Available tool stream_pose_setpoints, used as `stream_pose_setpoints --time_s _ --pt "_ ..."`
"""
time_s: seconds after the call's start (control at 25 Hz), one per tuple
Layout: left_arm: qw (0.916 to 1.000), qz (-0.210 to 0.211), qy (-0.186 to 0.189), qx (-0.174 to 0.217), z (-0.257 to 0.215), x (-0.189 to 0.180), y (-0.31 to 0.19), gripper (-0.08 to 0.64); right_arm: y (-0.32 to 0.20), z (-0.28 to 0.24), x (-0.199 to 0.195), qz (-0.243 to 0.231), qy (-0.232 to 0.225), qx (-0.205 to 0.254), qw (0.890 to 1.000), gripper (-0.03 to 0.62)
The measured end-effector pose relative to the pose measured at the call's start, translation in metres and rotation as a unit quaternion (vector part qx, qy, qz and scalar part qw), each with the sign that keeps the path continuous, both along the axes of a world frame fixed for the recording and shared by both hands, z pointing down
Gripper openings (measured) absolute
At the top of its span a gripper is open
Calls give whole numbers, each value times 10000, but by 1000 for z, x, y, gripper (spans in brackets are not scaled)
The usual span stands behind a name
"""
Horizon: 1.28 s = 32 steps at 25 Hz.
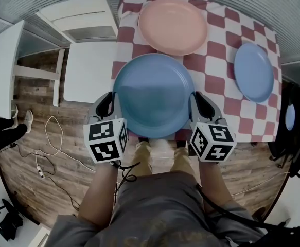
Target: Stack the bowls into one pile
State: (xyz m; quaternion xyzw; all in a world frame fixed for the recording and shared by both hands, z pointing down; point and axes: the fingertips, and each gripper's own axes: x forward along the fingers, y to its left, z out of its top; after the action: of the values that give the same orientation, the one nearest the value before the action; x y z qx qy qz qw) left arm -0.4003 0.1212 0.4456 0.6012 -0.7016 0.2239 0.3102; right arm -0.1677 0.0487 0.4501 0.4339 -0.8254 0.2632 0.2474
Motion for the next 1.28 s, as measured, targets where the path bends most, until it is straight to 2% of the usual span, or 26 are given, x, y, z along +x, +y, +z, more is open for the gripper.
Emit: stream_pose_setpoints --time_s 0.16,0.6,0.92,1.12,1.28 --pt "9999 94 77 -48 -6 -3 -2 29 -1 -13 -3 116 -28 51 9999 58" --pt "9972 638 191 342 -40 0 -25 28 1 -42 6 745 -43 396 9964 55" --pt "9948 971 193 255 -45 52 -52 29 -11 -46 61 1020 -29 348 9942 55" --pt "9951 929 249 209 -47 101 -72 29 -35 -50 110 1016 -87 348 9942 54" --pt "9961 850 154 176 -54 132 -89 29 -57 -62 140 939 -85 431 9946 53"
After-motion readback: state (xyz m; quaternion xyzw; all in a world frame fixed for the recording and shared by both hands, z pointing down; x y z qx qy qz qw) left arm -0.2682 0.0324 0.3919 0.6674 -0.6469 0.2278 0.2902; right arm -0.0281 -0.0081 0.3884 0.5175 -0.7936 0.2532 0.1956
